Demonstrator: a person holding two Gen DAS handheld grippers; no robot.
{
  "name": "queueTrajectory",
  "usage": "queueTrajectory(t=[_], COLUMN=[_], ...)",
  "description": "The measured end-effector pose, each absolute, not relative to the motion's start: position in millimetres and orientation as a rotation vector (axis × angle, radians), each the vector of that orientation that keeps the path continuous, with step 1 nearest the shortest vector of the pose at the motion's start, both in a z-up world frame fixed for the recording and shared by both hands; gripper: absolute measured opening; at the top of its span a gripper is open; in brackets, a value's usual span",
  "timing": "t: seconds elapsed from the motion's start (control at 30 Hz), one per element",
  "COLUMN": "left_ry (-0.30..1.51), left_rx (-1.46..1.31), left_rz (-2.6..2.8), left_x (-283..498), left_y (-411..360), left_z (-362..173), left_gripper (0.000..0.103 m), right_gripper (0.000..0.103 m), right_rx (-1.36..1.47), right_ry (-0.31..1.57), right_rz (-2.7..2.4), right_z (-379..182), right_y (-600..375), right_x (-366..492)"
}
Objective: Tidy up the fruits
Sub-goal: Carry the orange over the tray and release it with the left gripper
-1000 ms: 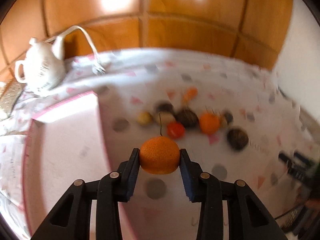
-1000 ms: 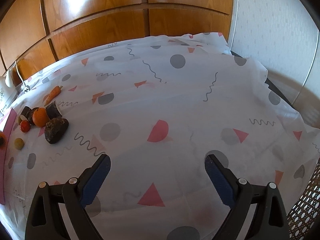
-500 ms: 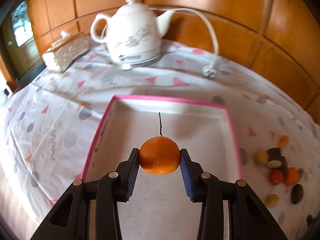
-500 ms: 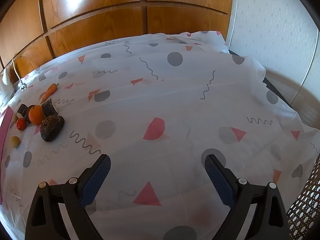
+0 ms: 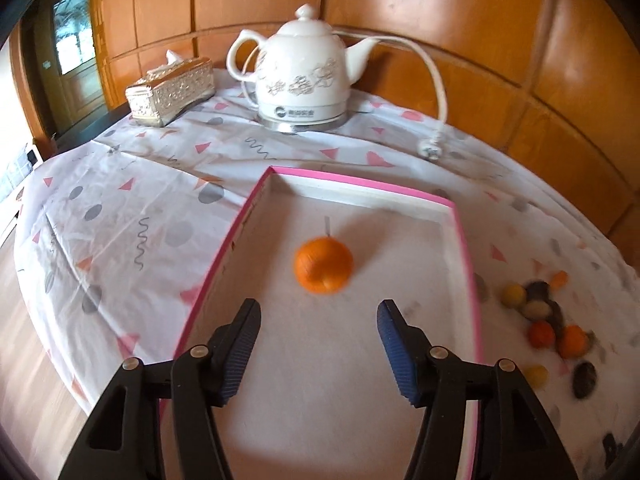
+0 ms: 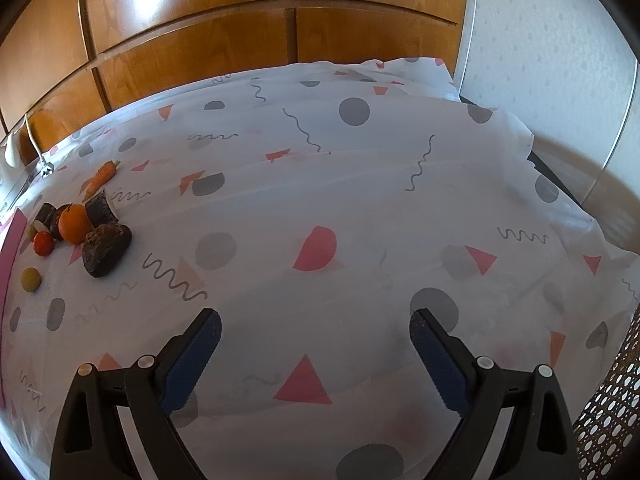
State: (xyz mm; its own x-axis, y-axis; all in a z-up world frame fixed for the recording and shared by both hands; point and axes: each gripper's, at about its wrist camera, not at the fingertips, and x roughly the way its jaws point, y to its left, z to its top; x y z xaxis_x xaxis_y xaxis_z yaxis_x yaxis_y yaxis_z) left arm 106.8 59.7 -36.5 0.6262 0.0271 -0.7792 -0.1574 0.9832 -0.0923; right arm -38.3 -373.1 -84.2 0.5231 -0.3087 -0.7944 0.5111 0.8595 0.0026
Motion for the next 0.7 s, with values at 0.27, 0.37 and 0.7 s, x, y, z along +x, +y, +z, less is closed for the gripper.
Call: queueTrajectory(t=[0.27, 0.37, 0.7], left_ry=[0.836, 0.829, 0.852], left_rx=[-0.126, -0.125, -0.165], left_rz=[0.005, -0.007, 0.064], left_x=[53, 39, 19], left_y=[38, 36, 53], left_z=[-24, -26, -37], left_gripper=[0.077, 0.078, 0.079], right_gripper=[0.097, 0.097, 0.094], right_rx=[0.228, 0.226, 0.161], right_ry=[0.892, 0.892, 0.877], right_rz=[-0.464, -0.419, -0.219], right_z=[-82, -79, -62], right_y=[-361, -353, -305], right_x=[-36, -33, -8])
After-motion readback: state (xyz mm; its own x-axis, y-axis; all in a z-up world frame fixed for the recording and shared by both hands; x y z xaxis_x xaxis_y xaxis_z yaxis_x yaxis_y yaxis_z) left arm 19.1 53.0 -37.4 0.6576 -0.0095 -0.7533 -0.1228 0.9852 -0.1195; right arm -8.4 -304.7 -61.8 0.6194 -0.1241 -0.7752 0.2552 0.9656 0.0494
